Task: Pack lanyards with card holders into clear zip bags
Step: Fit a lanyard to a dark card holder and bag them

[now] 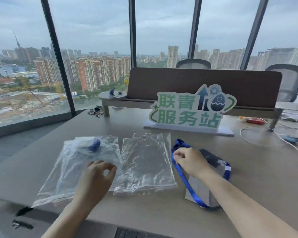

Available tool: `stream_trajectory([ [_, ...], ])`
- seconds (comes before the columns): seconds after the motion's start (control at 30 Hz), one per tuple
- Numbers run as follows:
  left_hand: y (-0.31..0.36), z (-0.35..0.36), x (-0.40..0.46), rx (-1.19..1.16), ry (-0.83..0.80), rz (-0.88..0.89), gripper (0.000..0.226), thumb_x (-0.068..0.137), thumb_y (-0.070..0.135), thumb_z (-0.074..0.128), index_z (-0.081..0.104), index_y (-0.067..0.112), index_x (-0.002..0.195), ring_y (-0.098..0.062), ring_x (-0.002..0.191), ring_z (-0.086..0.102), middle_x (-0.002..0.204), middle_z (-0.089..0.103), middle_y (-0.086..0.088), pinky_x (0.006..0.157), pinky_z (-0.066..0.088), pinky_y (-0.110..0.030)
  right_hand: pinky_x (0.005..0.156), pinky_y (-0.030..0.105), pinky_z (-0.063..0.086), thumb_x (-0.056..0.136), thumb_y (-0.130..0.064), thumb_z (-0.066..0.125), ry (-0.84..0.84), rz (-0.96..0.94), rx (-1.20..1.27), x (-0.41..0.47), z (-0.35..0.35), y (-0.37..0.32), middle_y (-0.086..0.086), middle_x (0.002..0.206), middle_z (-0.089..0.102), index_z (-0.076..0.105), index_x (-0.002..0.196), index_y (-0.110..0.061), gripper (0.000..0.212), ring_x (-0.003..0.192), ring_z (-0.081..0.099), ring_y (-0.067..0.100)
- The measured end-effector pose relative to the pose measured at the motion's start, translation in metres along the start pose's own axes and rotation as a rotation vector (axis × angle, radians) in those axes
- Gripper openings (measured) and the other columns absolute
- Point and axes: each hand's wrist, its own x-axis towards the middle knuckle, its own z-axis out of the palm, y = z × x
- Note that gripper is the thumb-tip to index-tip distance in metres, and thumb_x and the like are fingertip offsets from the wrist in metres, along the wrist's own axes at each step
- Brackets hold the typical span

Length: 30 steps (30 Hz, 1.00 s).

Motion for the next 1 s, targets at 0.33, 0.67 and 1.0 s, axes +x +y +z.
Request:
stream_trajectory([
  [0.33, 0.179, 0.141, 0.022, -0.169, -0.48, 0.427, 0.029, 0.09, 0.019, 0.049, 0.068, 0.025, 0.112, -0.014, 0.11, 0.055, 0.117, 0.065, 0.006, 0.087, 0.046, -0.029, 0.091, 0.038, 0.046, 0.082, -0.058, 0.057, 0.11, 0.474, -0.414, 0.012, -0.082, 0.127, 0.012, 0.135, 0.052, 0.055, 0.127, -0.012, 0.065, 0.124, 0.047, 0.034],
  [0.67, 0.212, 0.195, 0.035, 0.035, -0.696, 0.444, 0.029, 0.086, 0.022, 0.042, 0.068, 0.023, 0.1, -0.025, 0.1, 0.056, 0.11, 0.062, -0.001, 0.083, 0.05, -0.037, 0.085, 0.031, 0.043, 0.06, -0.055, 0.077, -0.038, 0.549, -0.483, 0.042, -0.081, 0.115, 0.011, 0.126, 0.061, 0.061, 0.116, -0.014, 0.071, 0.12, 0.052, 0.03],
  [1.0, 0.226, 0.189, 0.024, -0.201, -0.589, 0.24, 0.034, 0.089, 0.042, 0.049, 0.07, 0.017, 0.094, -0.02, 0.091, 0.062, 0.097, 0.069, -0.002, 0.076, 0.051, -0.035, 0.058, 0.026, 0.046, 0.076, 0.002, 0.062, 0.326, 0.419, 0.499, 0.022, -0.098, 0.122, 0.011, 0.084, 0.065, 0.066, 0.1, -0.006, 0.025, 0.068, 0.059, 0.023],
])
